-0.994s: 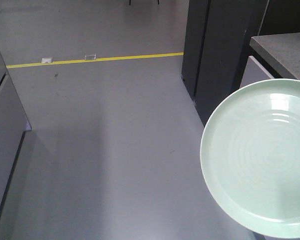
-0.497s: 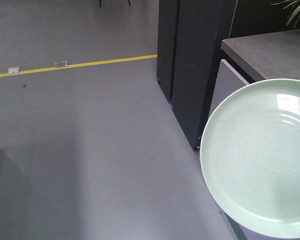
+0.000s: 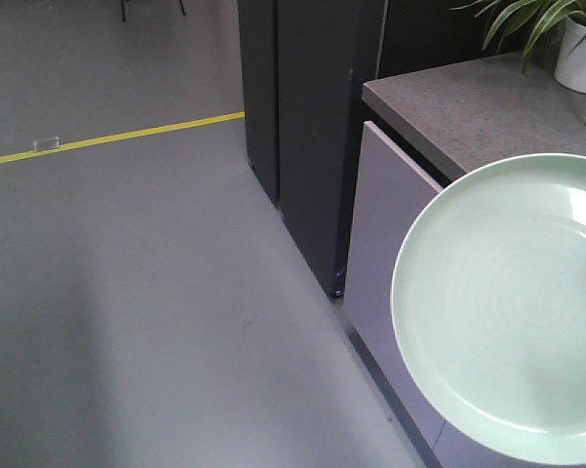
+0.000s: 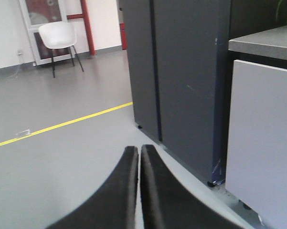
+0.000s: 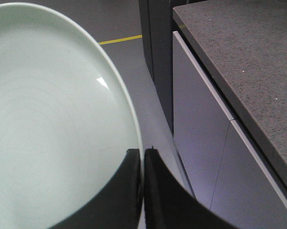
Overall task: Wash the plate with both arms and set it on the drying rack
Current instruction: 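Turn the base toward the counter with the sink, plate held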
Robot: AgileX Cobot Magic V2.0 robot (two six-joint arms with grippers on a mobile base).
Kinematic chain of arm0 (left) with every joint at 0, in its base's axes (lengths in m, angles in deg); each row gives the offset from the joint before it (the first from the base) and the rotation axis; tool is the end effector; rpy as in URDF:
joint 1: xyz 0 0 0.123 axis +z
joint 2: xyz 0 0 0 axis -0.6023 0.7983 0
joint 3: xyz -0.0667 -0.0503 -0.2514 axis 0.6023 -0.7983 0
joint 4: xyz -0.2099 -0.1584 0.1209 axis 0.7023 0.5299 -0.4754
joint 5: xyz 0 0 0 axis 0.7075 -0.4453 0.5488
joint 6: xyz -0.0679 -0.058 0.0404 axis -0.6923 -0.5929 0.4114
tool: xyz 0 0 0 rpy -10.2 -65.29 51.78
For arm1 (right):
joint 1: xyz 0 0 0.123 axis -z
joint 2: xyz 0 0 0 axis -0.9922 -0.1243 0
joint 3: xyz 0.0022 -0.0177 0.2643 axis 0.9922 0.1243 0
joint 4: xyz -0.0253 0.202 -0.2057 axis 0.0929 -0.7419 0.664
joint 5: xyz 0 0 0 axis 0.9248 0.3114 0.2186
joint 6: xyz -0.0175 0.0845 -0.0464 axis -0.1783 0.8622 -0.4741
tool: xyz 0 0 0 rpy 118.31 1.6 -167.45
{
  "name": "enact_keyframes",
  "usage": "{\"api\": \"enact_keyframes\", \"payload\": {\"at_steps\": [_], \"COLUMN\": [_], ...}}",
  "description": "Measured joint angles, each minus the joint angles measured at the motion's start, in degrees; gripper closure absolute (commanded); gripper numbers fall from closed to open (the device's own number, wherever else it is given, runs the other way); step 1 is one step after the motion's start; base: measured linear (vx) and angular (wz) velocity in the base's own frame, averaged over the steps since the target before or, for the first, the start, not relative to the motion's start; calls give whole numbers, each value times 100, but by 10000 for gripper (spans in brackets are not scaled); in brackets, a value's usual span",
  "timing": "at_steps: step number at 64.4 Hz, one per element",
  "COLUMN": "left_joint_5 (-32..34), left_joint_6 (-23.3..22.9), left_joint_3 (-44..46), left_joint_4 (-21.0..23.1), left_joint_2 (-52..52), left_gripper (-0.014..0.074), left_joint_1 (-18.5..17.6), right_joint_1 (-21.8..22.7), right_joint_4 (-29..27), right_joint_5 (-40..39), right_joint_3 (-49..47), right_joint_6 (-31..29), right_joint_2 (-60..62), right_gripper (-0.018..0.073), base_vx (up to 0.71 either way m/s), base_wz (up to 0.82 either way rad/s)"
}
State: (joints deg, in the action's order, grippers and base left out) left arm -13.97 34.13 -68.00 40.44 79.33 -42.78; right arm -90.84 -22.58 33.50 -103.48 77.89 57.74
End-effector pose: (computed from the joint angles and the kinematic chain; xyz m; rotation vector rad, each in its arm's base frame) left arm 0.1211 -0.0127 0.1909 0.0857 1.6478 -0.0813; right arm 0.1317 0.0255 0.3680 -0.1116 1.9976 0.2086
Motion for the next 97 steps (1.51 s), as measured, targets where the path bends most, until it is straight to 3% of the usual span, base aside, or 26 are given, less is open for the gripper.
{"api": "enact_keyframes", "payload": {"at_steps": [97], "left_joint_5": [0], "left_joint_6": [0], "left_joint_3": [0], "left_joint_4": [0], "left_joint_2": [0], "left_gripper": [593], "left_joint_1": [0], "right_joint_1": [0], "right_joint_4": [0], "right_joint_5": [0], "right_joint_3": [0], "right_joint_6": [0], "right_joint_2": [0], "right_gripper": [563], "base_vx": [9], "base_wz": [-29]}}
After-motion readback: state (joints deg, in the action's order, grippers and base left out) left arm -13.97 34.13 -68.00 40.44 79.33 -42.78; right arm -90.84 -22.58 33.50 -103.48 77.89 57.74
